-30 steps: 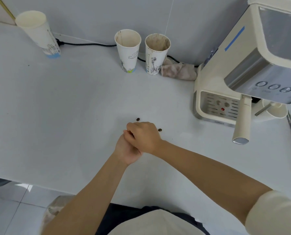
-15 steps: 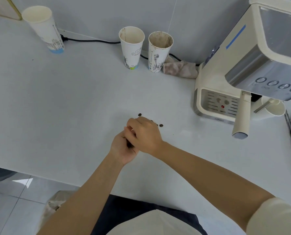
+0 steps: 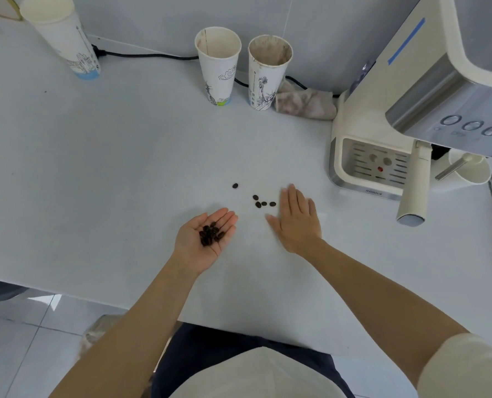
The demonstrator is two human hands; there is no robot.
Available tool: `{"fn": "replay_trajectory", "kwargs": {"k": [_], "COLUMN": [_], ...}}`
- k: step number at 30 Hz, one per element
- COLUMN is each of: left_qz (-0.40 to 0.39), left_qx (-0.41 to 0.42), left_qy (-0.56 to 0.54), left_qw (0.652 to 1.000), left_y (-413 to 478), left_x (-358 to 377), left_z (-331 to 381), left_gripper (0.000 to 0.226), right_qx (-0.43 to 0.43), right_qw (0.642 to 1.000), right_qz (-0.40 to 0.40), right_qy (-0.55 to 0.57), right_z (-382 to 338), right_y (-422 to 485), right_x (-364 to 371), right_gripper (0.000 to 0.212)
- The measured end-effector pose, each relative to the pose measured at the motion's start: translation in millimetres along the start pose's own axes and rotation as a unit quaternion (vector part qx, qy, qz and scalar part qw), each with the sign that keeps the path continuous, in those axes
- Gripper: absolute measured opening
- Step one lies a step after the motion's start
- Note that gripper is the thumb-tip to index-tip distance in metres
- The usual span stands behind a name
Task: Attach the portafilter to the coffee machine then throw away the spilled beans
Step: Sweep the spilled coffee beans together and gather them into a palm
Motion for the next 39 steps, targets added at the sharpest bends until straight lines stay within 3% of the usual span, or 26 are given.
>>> {"fn": "replay_trajectory", "kwargs": {"k": [7, 13, 19, 22, 26, 32, 37, 39], "left_qz": [0.017, 0.026, 0.034, 0.041, 0.041, 0.046, 0.050, 0.053], "left_qx": [-0.003, 0.000, 0.003, 0.004, 0.006, 0.008, 0.019, 0.023], "left_qy": [-0.010, -0.018, -0.033, -0.038, -0.045, -0.044, -0.054, -0.059], "left_qw": [1.000, 1.000, 0.999, 0.998, 0.998, 0.998, 0.997, 0.997], "left_y": [4.8, 8.8, 10.7, 10.4, 9.0, 9.1, 8.7, 9.2], "left_x": [0.2, 4.3, 4.7, 3.7, 3.2, 6.6, 6.8, 5.7], "left_z": [5.9, 15.3, 18.3, 18.5, 19.1, 20.8, 24.9, 26.9], "left_gripper": [0.043, 0.043, 0.043, 0.043, 0.042, 0.042, 0.043, 0.042], "right_qx": [-0.020, -0.075, -0.124, -0.175, -0.279, -0.448, -0.502, -0.499], "right_qw": [0.999, 0.996, 0.991, 0.982, 0.956, 0.864, 0.811, 0.811], "right_qz": [-0.013, -0.009, -0.011, 0.037, 0.086, 0.208, 0.288, 0.292], "right_qy": [-0.024, -0.045, -0.055, -0.059, -0.039, -0.097, -0.083, -0.093], "right_z": [-11.7, -19.7, -26.3, -29.5, -35.0, -61.6, -62.3, -60.6], "right_y": [26.6, 52.5, 70.7, 73.5, 79.5, 82.5, 82.4, 82.5], "right_x": [3.1, -8.4, -17.5, -25.1, -36.1, -52.5, -55.2, -53.3], "right_gripper": [0.067, 0.053, 0.053, 0.057, 0.059, 0.019, 0.026, 0.031]}}
Point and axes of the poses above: each hand's wrist, its own y-axis towards the middle knuckle, its own x-axis out of the palm, z = x × y, the point moved 4 cm from there along y, towards the middle knuckle, and after that the axes turned 13 degrees about -x, right-handed, at the moved point
